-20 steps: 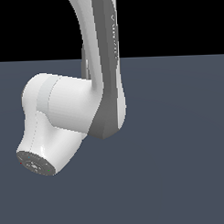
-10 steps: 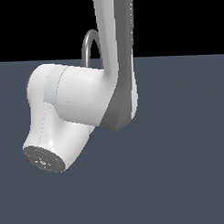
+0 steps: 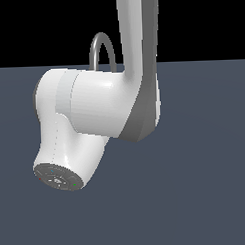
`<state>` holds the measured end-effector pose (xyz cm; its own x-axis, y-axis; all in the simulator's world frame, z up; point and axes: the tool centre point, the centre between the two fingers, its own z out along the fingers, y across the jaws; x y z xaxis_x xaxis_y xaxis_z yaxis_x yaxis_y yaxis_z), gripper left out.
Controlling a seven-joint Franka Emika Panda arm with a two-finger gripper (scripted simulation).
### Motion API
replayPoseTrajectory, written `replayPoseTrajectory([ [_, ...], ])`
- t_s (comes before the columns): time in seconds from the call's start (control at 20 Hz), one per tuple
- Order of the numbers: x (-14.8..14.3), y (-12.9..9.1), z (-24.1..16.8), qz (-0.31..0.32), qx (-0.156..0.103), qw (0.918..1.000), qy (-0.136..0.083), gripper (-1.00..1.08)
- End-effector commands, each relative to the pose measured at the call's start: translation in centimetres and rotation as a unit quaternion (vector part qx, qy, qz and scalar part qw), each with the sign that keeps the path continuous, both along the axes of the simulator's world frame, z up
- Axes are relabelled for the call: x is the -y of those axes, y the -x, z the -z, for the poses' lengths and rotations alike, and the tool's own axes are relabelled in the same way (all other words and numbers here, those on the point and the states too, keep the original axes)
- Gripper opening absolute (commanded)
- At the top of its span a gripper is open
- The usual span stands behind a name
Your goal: Turn on the faucet by rotating a designated handle.
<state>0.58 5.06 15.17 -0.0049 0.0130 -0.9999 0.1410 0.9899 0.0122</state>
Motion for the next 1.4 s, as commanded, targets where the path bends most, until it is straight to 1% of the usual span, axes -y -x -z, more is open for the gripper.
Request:
replayPoseTrajectory([
  [0.0, 4.0, 0.4, 0.5, 0.028, -0.001, 0.9996, 0.005, -1.0],
  [0.15, 5.7, 0.6, 0.6, 0.033, 0.002, 0.9995, 0.005, -1.0],
  [0.2, 5.7, 0.6, 0.6, 0.033, 0.002, 0.9995, 0.005, -1.0],
  [0.25, 0.8, 0.2, 0.1, -0.01, 0.007, 0.9999, -0.002, -1.0],
  [0.9, 6.9, 0.8, 4.9, 0.032, 0.003, 0.9995, 0.005, -1.0],
  [0.95, 6.9, 0.8, 4.9, 0.032, 0.003, 0.9995, 0.005, -1.0],
  [1.0, 3.9, -0.3, 1.6, 0.008, 0.034, 0.9994, -0.001, -1.0],
  [1.35, 4.3, -0.1, 5.0, 0.019, 0.019, 0.9996, 0.002, -1.0],
])
